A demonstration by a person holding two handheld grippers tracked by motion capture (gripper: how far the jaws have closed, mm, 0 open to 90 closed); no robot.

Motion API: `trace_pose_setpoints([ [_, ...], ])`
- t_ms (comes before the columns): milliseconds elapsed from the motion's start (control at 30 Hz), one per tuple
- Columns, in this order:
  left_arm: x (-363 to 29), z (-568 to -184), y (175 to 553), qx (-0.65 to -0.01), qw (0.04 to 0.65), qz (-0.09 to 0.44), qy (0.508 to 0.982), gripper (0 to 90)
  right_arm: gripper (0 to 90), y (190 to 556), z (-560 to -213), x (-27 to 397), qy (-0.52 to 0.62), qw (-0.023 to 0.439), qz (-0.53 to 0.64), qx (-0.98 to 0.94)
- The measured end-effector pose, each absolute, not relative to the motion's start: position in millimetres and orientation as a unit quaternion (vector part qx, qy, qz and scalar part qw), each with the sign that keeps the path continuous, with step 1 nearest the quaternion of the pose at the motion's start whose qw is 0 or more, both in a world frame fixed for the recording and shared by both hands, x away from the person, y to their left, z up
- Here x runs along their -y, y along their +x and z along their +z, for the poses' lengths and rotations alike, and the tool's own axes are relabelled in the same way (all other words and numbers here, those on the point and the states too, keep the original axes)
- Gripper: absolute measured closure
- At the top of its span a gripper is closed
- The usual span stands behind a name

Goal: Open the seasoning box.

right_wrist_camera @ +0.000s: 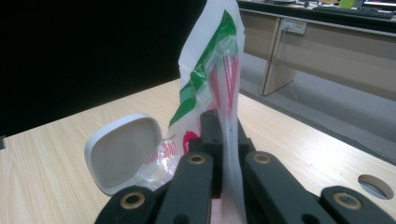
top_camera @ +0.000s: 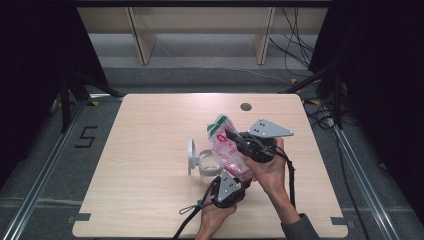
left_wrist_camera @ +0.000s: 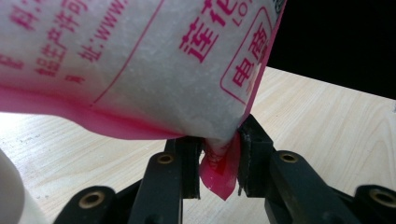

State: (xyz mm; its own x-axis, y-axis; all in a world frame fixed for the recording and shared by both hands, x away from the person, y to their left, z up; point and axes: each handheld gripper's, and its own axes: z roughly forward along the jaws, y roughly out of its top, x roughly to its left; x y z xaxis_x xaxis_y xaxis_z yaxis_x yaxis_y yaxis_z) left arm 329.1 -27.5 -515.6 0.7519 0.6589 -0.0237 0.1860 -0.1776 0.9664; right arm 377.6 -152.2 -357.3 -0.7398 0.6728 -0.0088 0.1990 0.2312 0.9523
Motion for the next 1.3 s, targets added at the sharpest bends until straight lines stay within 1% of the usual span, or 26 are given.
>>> trace_pose_setpoints([
  [100,27,-516,330,-0.29,0.571,0.205,0.74,72.9,90.0,380,-358,151,0.289,0.227,0.544,-0.755],
  [267,28,-518,331,-0.29,0.573,0.198,0.741,73.2,90.0,383,-362,145,0.288,0.215,0.544,-0.758],
  [333,29,-518,331,-0.287,0.574,0.194,0.742,73.5,90.0,384,-363,144,0.287,0.225,0.537,-0.761],
  [400,29,-518,331,-0.284,0.574,0.195,0.743,73.7,90.0,385,-364,142,0.282,0.225,0.535,-0.764],
  [433,30,-518,332,-0.283,0.575,0.196,0.742,73.7,90.0,386,-365,140,0.283,0.216,0.537,-0.765],
  [500,31,-517,332,-0.284,0.578,0.194,0.74,73.8,90.0,386,-365,140,0.298,0.219,0.533,-0.761],
  [533,31,-516,333,-0.282,0.581,0.193,0.739,73.9,90.0,388,-365,140,0.286,0.219,0.538,-0.762],
  [567,33,-516,334,-0.284,0.586,0.192,0.734,73.8,90.0,388,-365,139,0.292,0.212,0.537,-0.763],
  [633,35,-516,337,-0.277,0.594,0.185,0.732,73.9,90.0,388,-364,138,0.292,0.22,0.53,-0.765],
  [867,36,-517,339,-0.277,0.599,0.187,0.728,74.1,90.0,387,-364,134,0.294,0.212,0.529,-0.768],
  [967,37,-517,340,-0.276,0.603,0.188,0.724,74.1,90.0,389,-365,133,0.284,0.222,0.532,-0.766],
  [1000,37,-517,341,-0.277,0.605,0.189,0.722,74.2,90.0,387,-364,131,0.29,0.21,0.532,-0.767],
  [1067,36,-517,343,-0.277,0.608,0.189,0.72,74.2,90.0,388,-363,130,0.281,0.226,0.532,-0.766],
  [1133,37,-516,343,-0.273,0.609,0.188,0.721,74.2,90.0,387,-362,129,0.279,0.219,0.531,-0.77],
  [1167,37,-516,343,-0.274,0.61,0.188,0.72,74.2,90.0,389,-362,129,0.27,0.23,0.531,-0.77],
  [1267,37,-518,344,-0.277,0.609,0.187,0.719,74.2,90.0,390,-363,128,0.266,0.231,0.527,-0.773],
  [1300,37,-518,344,-0.274,0.609,0.187,0.721,74.2,90.0,389,-363,128,0.278,0.22,0.526,-0.773],
])
